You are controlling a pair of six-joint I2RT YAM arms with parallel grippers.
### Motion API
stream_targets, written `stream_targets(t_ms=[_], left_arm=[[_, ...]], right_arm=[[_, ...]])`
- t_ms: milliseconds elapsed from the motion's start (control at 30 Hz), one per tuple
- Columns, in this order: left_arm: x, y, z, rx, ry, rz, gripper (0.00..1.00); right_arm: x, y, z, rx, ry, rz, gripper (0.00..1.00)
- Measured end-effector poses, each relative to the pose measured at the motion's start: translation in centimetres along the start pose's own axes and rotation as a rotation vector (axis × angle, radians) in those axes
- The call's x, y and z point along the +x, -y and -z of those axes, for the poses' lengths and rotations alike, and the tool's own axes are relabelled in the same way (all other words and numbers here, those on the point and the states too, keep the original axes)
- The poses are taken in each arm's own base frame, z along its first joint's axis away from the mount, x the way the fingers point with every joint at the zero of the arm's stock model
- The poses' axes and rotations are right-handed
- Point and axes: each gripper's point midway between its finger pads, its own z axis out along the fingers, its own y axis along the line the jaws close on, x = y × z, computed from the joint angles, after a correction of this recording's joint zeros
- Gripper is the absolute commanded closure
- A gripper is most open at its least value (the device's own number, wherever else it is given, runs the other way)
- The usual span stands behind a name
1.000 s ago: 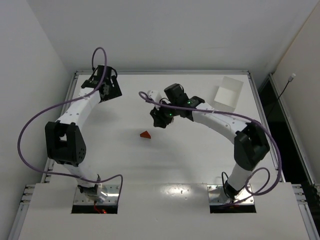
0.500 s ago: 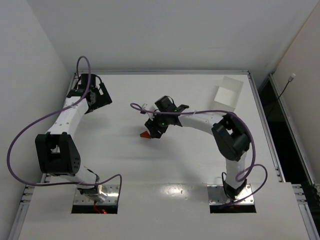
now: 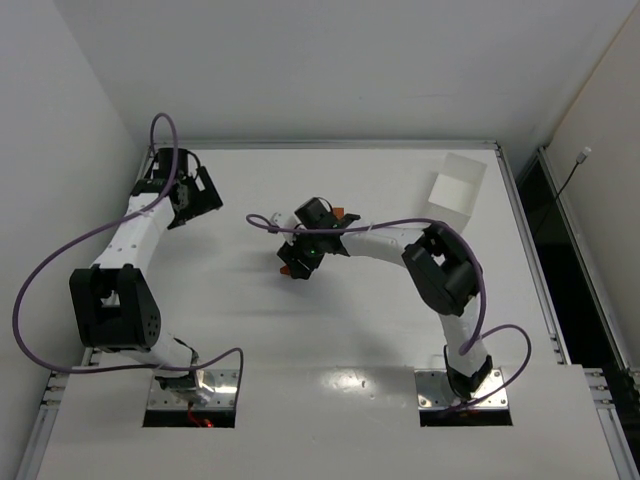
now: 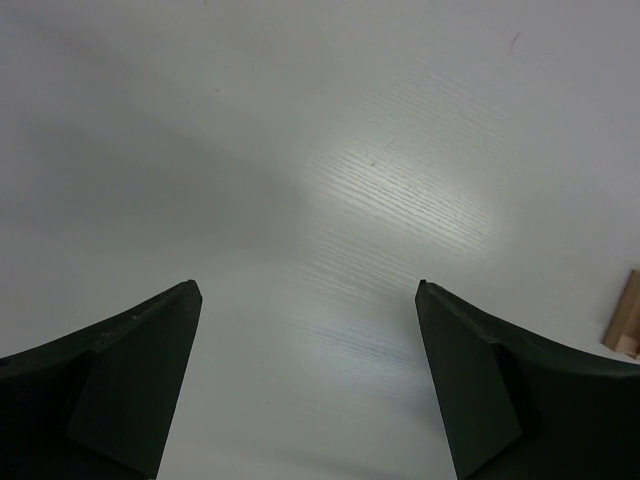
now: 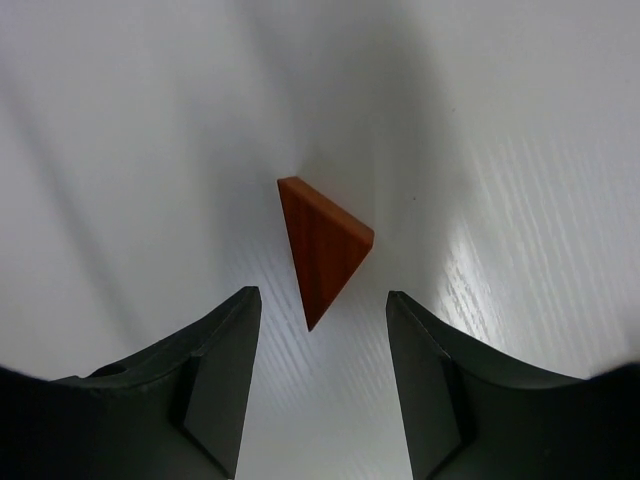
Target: Build the wood block tower
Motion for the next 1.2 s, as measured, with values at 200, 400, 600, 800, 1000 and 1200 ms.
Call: stream_targets(t_ms=[200,400,600,800,1000,1200], left_arm=[[0.1,-0.1,-0.2,-0.001,-0.006,-0.003,0.13],[0.9,-0.1,-1.1,-0.010,-0.040,-0.007,0.13],[1.3,-0.2,-1.5,-0.009,-0.062,-0.007,0.18],[1.9,1.2,-1.2,0.130,-0.122,-0.010,0.19],[5.5,6.2,0.7,0.718,-0.307,0.112,0.19],[8.8,10.6,3.9,1.100,-0.528,0.199,0.19]], right_arm=[[-0.3,0.6,-0.8,0.016,0.004,-0.004,0.54],[0.7,1.0,-1.9,0.024,-0.023,-0.005,0.68],[0.3,1.6,-2.0,0.049,-0.015,0.005,1.00],[0.3,3.3,-0.8,0.173,-0.002,0.018,1.00],[-3.0,4.7,7.3,0.473,0.203,0.190,1.00],[-8.1,5.0,15.0,0.717,0.513,0.415,1.00]])
